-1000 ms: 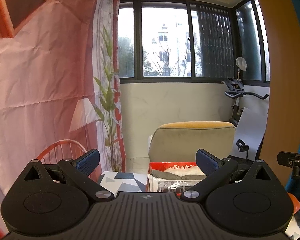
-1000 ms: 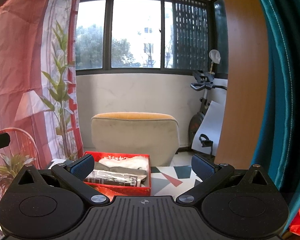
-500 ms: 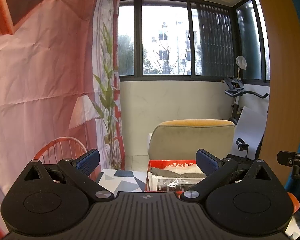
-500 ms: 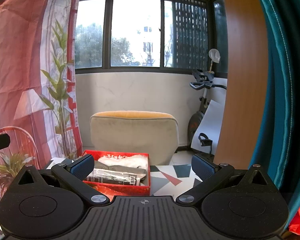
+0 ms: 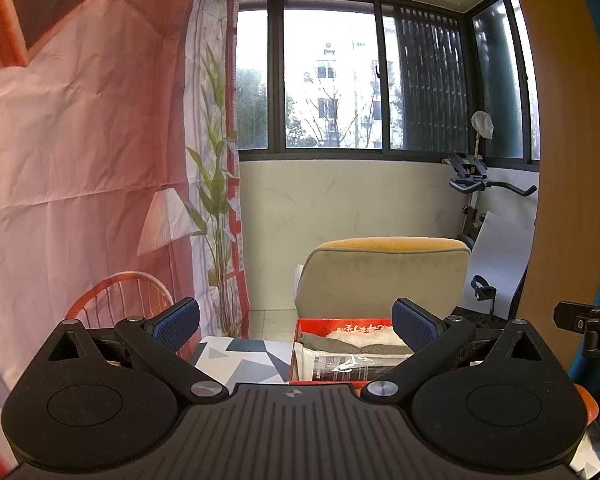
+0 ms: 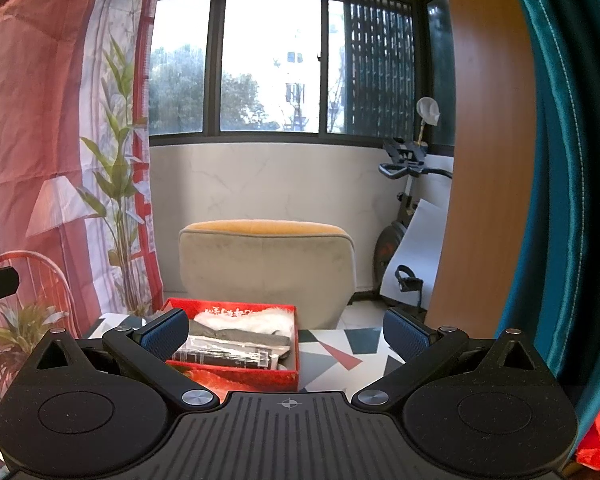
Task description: Organize soft objects
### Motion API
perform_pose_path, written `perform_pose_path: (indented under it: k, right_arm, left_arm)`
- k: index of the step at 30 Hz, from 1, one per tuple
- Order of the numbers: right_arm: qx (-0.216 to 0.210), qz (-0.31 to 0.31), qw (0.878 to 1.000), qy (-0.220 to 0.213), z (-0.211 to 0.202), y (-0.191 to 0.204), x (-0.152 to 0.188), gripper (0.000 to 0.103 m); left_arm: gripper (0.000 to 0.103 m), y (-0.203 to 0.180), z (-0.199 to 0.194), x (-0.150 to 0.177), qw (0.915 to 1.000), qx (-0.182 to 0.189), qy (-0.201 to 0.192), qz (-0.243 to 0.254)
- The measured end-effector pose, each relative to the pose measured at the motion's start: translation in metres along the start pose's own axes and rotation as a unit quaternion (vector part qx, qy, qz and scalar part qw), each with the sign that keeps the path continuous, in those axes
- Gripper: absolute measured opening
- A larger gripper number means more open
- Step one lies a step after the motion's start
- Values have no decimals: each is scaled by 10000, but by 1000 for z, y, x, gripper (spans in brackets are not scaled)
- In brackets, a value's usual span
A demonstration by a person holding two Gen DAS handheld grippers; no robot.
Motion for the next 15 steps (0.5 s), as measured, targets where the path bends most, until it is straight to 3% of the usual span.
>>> perform_pose_path:
  k: [15]
  right_arm:
    - [20, 5, 10000, 23, 3, -3, 5, 103]
  left_arm:
    - [103, 0, 2, 4, 10000, -32, 28, -32]
Point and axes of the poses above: each gripper's, at about its wrist camera, not at the fingertips, and z roughly the way its jaws point, y to its left, x to its underside, the point moved 6 cm from there along z, roughly the way its jaws point, and after that the axes turned 15 degrees about y, right-handed, at the moved point
